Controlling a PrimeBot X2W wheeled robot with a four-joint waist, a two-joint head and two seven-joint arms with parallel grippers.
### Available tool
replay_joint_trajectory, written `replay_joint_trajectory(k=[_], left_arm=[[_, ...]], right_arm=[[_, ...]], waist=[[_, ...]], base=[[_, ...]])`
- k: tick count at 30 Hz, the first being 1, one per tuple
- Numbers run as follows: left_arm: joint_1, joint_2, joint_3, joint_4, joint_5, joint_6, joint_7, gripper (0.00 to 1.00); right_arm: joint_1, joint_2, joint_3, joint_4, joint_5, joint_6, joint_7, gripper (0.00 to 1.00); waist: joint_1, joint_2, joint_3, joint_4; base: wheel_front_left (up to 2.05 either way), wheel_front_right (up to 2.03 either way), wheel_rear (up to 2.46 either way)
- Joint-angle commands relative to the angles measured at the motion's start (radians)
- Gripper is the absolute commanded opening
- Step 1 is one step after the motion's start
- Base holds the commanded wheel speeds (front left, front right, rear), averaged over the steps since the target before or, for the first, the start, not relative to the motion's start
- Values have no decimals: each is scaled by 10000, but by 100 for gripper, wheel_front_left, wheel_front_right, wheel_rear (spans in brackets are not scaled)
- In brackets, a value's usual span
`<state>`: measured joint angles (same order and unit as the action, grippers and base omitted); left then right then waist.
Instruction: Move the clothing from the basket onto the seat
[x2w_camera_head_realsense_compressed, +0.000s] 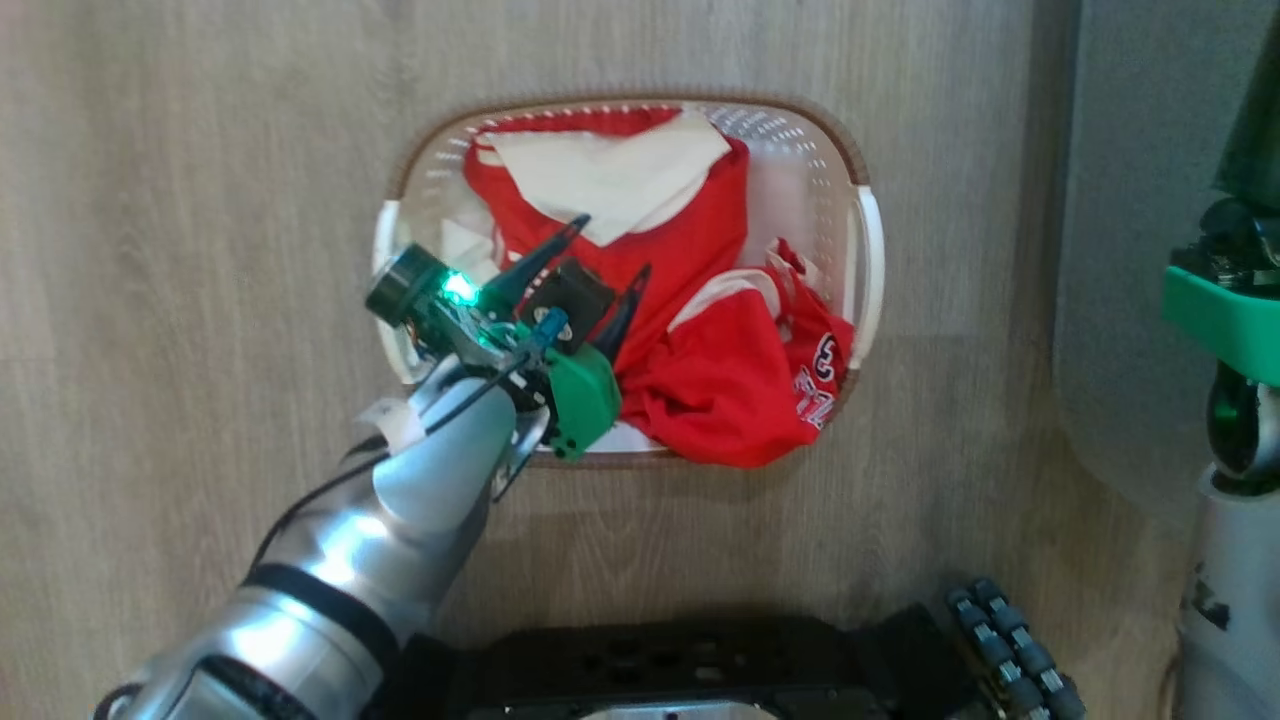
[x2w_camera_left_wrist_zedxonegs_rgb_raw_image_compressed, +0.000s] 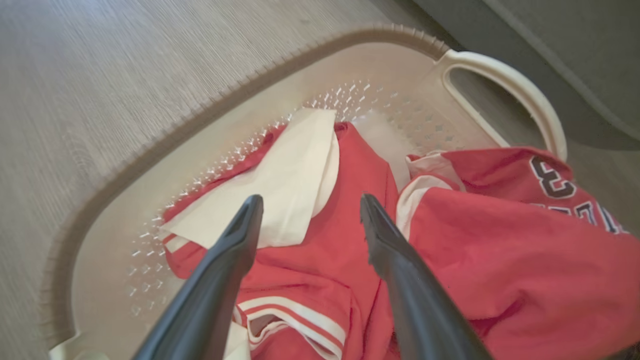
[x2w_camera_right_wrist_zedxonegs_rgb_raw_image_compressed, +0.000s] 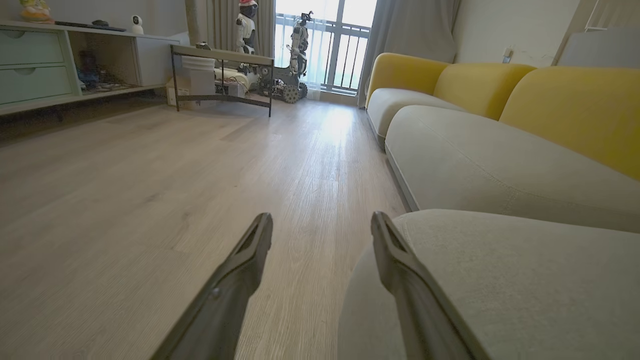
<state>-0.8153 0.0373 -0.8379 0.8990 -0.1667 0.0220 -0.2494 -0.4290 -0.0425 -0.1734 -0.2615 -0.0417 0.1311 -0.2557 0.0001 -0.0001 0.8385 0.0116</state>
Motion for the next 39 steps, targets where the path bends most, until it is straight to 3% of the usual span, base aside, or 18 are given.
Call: replay_joint_trajectory(k=[1,17,26,27,28,29,30,39], left_arm=[[-40,129,23,49,-123,123,-124,100],[-1686,129,-990,2206,-694,909,-42,100],[-2060,129,-1424,2728,-955,1170,309,100],[-2082,129,-1478,2761,-984,1203,358,78],[-2099,129,-1535,2790,-1010,1238,408,39],[-2109,129,-1589,2801,-1042,1262,442,16],[-2118,129,-1653,2811,-1063,1287,478,0],[-1884,129,-1921,2457,-1664,1234,322,0]], right_arm=[[19,-77,275,-420,87,-4,-61,100],[-497,-77,618,-643,719,-4,-61,100],[-585,-77,588,-667,928,-4,-61,100],[-596,-77,587,-659,944,-4,-61,100],[-606,-77,588,-651,956,-4,-61,100],[-613,-77,586,-643,966,-4,-61,100],[-620,-77,581,-633,973,-4,-61,100],[-633,-77,475,-360,1011,-4,-61,100]], waist=[[-1,1,375,-312],[-1,1,1214,-1012],[-1,1,1403,-1229],[-1,1,1408,-1246],[-1,1,1409,-1260],[-1,1,1406,-1268],[-1,1,1399,-1272],[-1,1,847,-1128]], base=[[0,0,0],[0,0,0],[0,0,0],[0,0,0],[0,0,0],[0,0,0],[0,0,0],[0,0,0]])
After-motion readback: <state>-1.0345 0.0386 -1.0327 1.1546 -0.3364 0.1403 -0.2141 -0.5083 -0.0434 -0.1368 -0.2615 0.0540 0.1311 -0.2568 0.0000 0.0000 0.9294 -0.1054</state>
